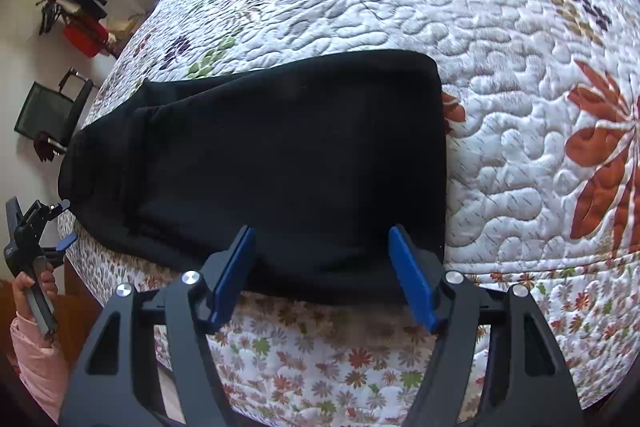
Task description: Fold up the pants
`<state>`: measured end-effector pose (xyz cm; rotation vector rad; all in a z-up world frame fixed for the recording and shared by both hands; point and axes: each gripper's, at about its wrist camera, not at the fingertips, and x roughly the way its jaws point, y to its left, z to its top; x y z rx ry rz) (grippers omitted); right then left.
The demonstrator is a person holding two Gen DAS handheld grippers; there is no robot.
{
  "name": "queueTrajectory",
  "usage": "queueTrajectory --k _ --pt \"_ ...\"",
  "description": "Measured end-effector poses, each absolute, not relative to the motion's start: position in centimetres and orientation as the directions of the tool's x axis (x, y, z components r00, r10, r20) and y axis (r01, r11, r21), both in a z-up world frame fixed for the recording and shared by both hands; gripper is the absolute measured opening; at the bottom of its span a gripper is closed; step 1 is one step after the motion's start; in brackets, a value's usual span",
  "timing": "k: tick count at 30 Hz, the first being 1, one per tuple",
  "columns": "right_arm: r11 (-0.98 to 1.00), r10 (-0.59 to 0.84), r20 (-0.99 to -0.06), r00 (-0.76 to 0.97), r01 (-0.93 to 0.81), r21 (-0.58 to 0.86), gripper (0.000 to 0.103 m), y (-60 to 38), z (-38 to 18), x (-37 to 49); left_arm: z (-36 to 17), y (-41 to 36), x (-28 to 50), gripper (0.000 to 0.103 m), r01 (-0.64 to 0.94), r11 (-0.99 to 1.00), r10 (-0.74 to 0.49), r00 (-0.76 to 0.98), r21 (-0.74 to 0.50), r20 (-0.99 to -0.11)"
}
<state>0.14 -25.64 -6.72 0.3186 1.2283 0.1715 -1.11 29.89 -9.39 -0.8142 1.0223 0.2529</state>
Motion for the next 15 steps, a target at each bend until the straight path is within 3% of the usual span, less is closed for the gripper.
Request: queueTrajectory --k 11,14,15 --pt "0.953 0.280 -0.900 0.334 0.018 0.303 0.070 -25.7 -7.4 0.3 -10.9 36.6 0.5 0.087 -0.615 0.518 -0.204 0.586 -0.595 -0.784" --pt "0.954 0.278 -0.900 0.335 0.015 0.300 0.071 -25.3 -7.6 0.3 -11.1 37.6 0.5 0.079 -0.589 0.465 -0.234 0.638 -0.661 -0.734" --pt "0.953 0.278 -0.900 0.335 0.017 0.301 0.071 -25.4 -7.6 0.4 -11.3 37.9 0.4 0.067 -0.576 0.452 -0.259 0.646 -0.681 -0.718"
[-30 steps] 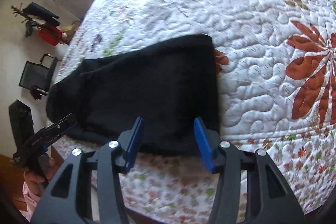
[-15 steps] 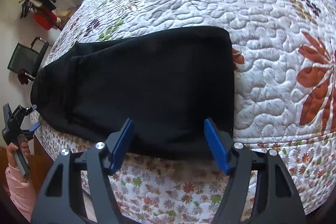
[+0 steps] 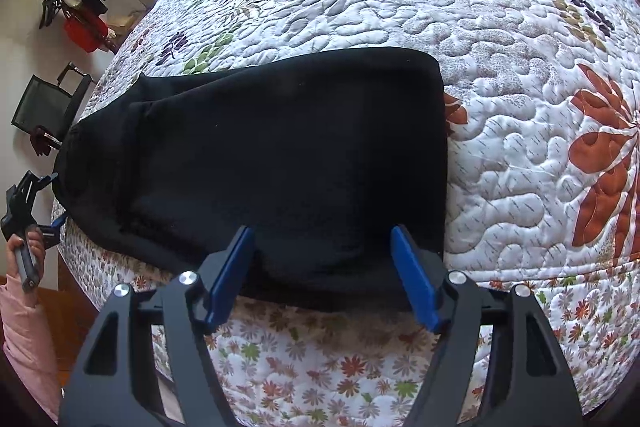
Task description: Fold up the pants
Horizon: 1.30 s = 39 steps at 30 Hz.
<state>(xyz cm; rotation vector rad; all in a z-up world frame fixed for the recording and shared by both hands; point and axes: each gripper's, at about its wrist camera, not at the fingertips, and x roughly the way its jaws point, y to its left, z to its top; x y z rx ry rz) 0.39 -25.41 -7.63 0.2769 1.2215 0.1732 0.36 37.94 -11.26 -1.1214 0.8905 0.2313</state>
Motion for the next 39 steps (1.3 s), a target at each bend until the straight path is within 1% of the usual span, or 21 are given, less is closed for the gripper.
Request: queueTrajectory --k 1,2,4,5,7,10,14,16,17,18,19,23,27,31,33,36,39 --pt "0.953 0.279 -0.900 0.336 0.020 0.303 0.071 -25.5 -7.7 0.4 -11.4 37.7 0.4 0.063 -0.573 0.439 -0.281 0.644 -0.692 -0.712" --pt "0.953 0.279 -0.900 0.336 0.021 0.304 0.071 -25.5 -7.7 0.5 -11.0 37.1 0.4 0.061 -0.569 0.441 -0.274 0.651 -0.694 -0.708" --pt "0.953 0.279 -0.899 0.337 0.022 0.304 0.071 -25.5 -7.7 0.5 -10.7 36.9 0.2 0.052 -0.533 0.443 -0.288 0.677 -0.721 -0.678" --pt "0.953 0.279 -0.899 0.337 0.022 0.304 0.071 -25.5 -7.7 0.5 -10.8 36.9 0.1 0.052 -0.524 0.440 -0.293 0.684 -0.730 -0.668" --pt "0.954 0.276 -0.900 0.336 0.021 0.301 0.072 -25.5 -7.8 0.6 -10.9 36.6 0.0 0.051 -0.530 0.441 -0.294 0.677 -0.724 -0.674" --pt "0.954 0.276 -0.900 0.338 0.015 0.299 0.075 -25.4 -7.9 0.7 -12.4 36.8 0.6 0.052 -0.550 0.398 -0.316 0.669 -0.734 -0.673" --pt "0.956 0.273 -0.899 0.342 0.006 0.293 0.075 -25.2 -8.0 0.7 -12.7 36.5 1.3 0.051 -0.575 0.394 -0.290 0.662 -0.717 -0.691" --pt "0.954 0.280 -0.896 0.345 0.006 0.301 0.075 -25.3 -8.0 0.7 -12.2 36.1 1.1 0.039 -0.572 0.385 -0.266 0.683 -0.724 -0.681" --pt "0.952 0.285 -0.894 0.346 0.007 0.306 0.075 -25.4 -8.1 0.6 -12.0 35.9 0.8 0.035 -0.568 0.381 -0.254 0.694 -0.729 -0.674" --pt "0.949 0.291 -0.892 0.346 0.011 0.314 0.075 -25.5 -8.1 0.7 -11.8 35.7 0.8 0.029 -0.566 0.376 -0.247 0.701 -0.733 -0.669" --pt "0.947 0.296 -0.890 0.347 0.013 0.321 0.075 -25.6 -8.1 0.7 -11.7 35.4 0.6 0.027 -0.567 0.374 -0.237 0.707 -0.734 -0.667" --pt "0.941 0.310 -0.883 0.353 0.016 0.337 0.075 -26.0 -8.2 0.6 -11.9 34.6 0.3 0.023 -0.580 0.390 -0.194 0.707 -0.715 -0.680" --pt "0.941 0.313 -0.881 0.354 0.011 0.339 0.075 -26.1 -8.2 0.6 -10.5 34.1 -0.2 0.020 -0.560 0.405 -0.184 0.724 -0.723 -0.664" --pt "0.934 0.325 -0.876 0.356 0.023 0.356 0.075 -26.4 -8.2 0.6 -7.5 33.0 -0.7 0.019 -0.487 0.463 -0.185 0.764 -0.741 -0.618" --pt "0.932 0.330 -0.874 0.358 0.023 0.362 0.075 -26.4 -8.2 0.6 -6.5 32.5 -0.8 0.019 -0.470 0.487 -0.182 0.770 -0.736 -0.612" --pt "0.927 0.339 -0.869 0.360 0.028 0.373 0.075 -26.6 -8.1 0.5 -4.8 31.3 -0.8 0.019 -0.439 0.536 -0.167 0.783 -0.721 -0.600" --pt "0.921 0.351 -0.864 0.360 0.032 0.387 0.075 -26.8 -8.1 0.5 -2.8 29.0 -0.7 0.019 -0.372 0.617 -0.159 0.804 -0.693 -0.574"
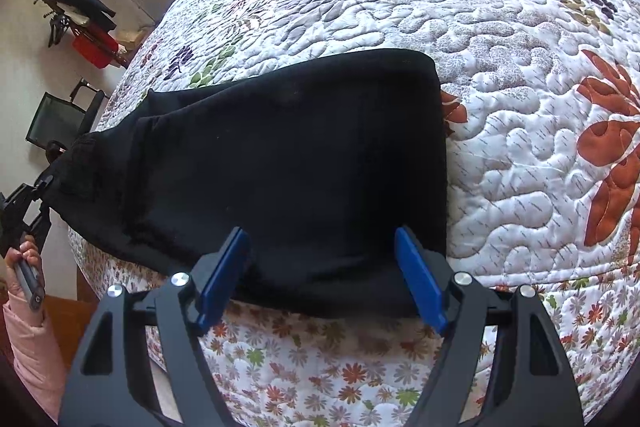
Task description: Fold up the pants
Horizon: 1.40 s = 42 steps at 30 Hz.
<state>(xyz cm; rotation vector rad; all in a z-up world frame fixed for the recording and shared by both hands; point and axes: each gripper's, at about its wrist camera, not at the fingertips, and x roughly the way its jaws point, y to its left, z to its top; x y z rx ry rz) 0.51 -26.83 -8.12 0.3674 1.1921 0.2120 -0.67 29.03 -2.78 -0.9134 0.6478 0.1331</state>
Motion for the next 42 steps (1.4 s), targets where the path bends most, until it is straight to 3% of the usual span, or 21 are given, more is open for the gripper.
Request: queueTrajectory --k 9,22,42 --pt "0.915 0.363 -0.858 0.364 0.033 0.401 0.078 -26.9 -8.2 0.4 1.7 19.6 -0.6 0.019 -0.111 0.821 -0.246 0.816 -0.560 -0.523" --pt "0.910 0.372 -0.851 0.370 0.032 0.412 0.078 -27.0 -8.1 0.3 1.8 10.5 -1.0 0.019 0.110 0.920 -0.329 0.737 -0.376 -0.590" --pt "0.904 0.387 -0.842 0.376 0.024 0.426 0.079 -27.0 -8.1 0.2 -4.2 1.9 1.4 0.024 0.205 0.929 -0.370 0.565 -0.309 -0.738"
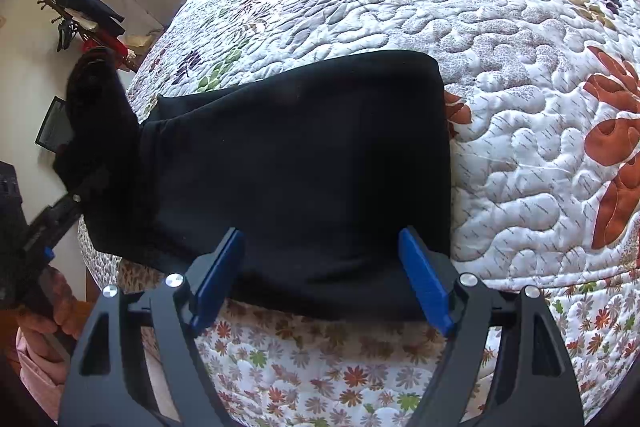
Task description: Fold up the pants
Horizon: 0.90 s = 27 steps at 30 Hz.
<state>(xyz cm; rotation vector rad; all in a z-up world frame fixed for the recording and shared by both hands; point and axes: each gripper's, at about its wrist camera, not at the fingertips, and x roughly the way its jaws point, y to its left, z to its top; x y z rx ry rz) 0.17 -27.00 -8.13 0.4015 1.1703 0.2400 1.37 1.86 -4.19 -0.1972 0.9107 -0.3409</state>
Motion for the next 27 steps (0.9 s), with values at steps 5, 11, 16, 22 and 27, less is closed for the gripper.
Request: queueTrajectory --k 5,11,16,22,27 --pt "0.907 0.383 -0.846 0.371 0.023 0.420 0.079 -27.2 -8.2 0.3 -5.3 0.9 1.6 0.040 0.224 0.922 -0.387 0.518 -0.315 -0.763" --pt "0.918 0.366 -0.864 0.347 0.017 0.396 0.079 -26.7 -8.2 0.8 -4.8 0.7 1.3 0.074 0.241 0.851 -0.525 0.357 -0.467 -0.773" --pt "0.920 0.363 -0.871 0.332 0.017 0.391 0.080 -26.7 -8.4 1.2 -0.4 5.7 0.6 0.081 0.207 0.776 -0.620 0.422 -0.595 -0.662" --pt "0.940 0.324 -0.887 0.329 -0.006 0.341 0.082 -25.7 -8.4 1.3 -2.7 11.3 4.0 0.074 -0.018 0.932 -0.296 0.539 -0.361 -0.789" --pt "0.947 0.309 -0.895 0.323 -0.015 0.322 0.085 -25.4 -8.5 1.4 -6.4 8.3 5.2 0.074 0.015 0.957 -0.262 0.466 -0.288 -0.845"
